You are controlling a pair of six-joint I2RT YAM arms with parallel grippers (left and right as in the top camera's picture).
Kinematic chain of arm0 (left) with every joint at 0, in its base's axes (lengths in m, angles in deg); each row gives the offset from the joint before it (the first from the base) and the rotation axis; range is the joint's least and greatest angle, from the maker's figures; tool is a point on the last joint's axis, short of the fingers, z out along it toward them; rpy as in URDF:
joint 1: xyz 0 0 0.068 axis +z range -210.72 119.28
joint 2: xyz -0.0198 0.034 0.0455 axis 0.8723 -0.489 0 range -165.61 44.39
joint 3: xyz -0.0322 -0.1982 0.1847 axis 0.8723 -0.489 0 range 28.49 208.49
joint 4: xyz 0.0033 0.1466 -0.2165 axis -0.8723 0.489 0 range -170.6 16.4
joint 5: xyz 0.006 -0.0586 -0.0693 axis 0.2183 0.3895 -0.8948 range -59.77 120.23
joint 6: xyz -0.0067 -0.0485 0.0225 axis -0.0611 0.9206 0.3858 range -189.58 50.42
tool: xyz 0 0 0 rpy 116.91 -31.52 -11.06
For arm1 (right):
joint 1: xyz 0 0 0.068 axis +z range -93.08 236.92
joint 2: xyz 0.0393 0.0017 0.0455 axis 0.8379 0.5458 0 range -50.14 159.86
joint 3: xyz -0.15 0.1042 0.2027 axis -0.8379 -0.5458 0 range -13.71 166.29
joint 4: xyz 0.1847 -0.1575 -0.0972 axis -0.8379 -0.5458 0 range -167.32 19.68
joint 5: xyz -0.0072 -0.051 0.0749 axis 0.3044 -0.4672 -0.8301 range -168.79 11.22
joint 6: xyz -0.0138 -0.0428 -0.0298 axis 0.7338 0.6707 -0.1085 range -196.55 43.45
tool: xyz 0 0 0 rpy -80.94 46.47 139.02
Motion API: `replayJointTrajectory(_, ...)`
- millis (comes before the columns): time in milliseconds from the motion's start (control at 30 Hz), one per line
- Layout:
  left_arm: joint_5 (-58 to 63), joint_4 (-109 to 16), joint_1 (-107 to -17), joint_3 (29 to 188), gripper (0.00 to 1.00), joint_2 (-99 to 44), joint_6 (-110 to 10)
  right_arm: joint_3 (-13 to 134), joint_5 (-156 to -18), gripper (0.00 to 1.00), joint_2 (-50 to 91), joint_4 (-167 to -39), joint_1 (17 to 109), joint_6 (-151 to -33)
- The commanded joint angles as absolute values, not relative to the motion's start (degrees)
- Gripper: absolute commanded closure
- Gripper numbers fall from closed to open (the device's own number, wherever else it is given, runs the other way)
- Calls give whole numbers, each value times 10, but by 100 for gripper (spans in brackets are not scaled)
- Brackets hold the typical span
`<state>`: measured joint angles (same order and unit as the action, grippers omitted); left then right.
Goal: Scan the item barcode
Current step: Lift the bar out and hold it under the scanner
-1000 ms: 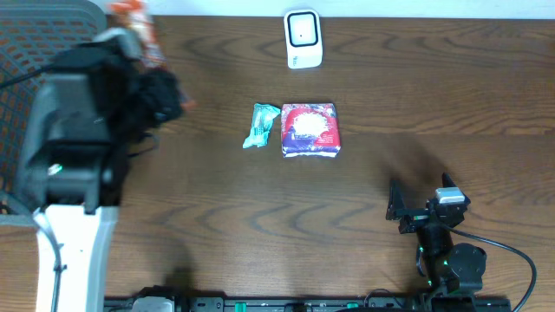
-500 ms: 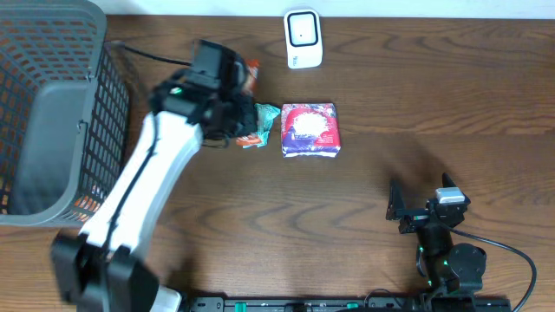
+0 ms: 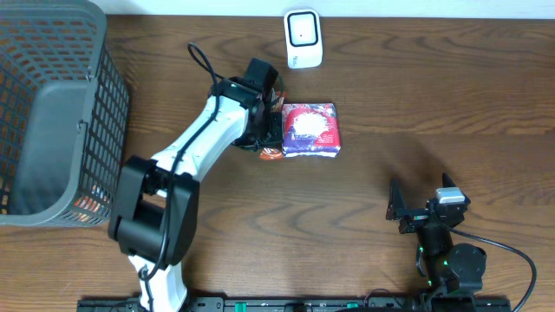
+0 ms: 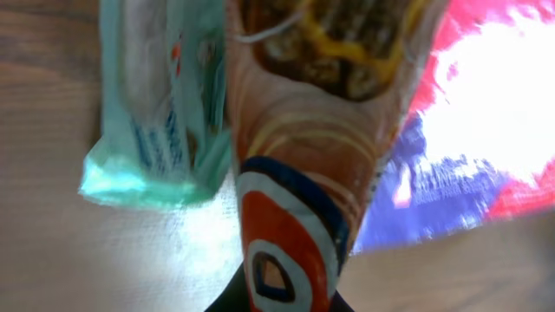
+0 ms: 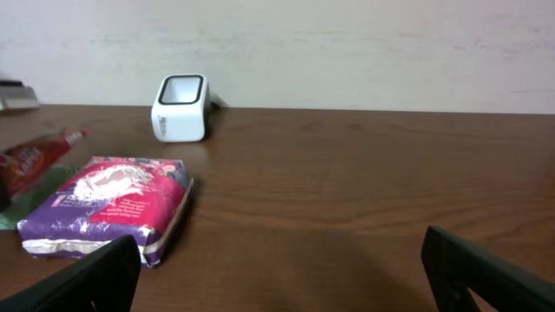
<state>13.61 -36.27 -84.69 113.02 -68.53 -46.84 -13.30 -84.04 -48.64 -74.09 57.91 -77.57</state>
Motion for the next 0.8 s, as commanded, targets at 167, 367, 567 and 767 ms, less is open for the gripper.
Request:
replayJointTrajectory(167,133,-391,-848,1137,93,-740,-410,-134,-838,1,-487,-743,577,-782)
replayJointTrajectory(367,133,-407,-858,1137,93,-761,-410,-134,-838,1,-487,-743,577,-782)
replayJointTrajectory(567,133,-425,-882,1137,93,-762,-388,-134,-838,1,-487,-743,577,-782)
replayJointTrajectory(767,133,-440,-905,1137,92,-762,-380,-134,-838,1,-487,-743,577,-782)
